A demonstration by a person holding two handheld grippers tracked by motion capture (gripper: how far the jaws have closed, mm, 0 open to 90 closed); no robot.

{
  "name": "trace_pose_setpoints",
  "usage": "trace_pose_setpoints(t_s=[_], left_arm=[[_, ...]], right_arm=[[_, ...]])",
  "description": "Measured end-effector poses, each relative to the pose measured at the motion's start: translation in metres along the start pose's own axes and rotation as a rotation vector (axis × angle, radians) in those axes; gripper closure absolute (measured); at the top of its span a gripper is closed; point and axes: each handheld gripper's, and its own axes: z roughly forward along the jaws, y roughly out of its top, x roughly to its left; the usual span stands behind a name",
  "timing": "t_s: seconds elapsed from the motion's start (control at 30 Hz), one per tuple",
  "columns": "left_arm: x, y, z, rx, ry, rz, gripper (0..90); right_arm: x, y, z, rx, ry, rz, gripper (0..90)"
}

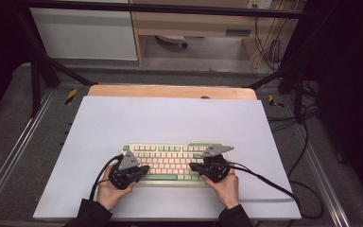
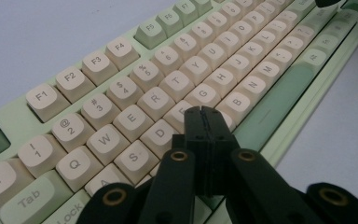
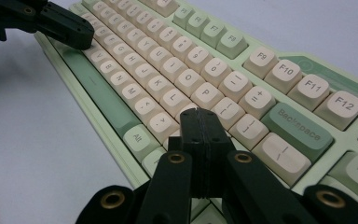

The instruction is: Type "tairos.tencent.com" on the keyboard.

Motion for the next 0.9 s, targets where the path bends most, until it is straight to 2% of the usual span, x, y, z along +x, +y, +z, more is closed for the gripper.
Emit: trace_pose_setpoints(t_s=[0.6,0.9], left_arm=[[-0.0005,-0.0016,0.0024,0.008,0.001,0.005,89.7],[0.001,-0.0012,-0.0058,-0.013,-0.002,0.001,89.8]], right_arm=[[-0.0001,0.0002,-0.0005,-0.002,0.001,-0.002,90.0],[-0.0003,0.0009,-0.0021,-0.007,0.0,-0.007,90.0]])
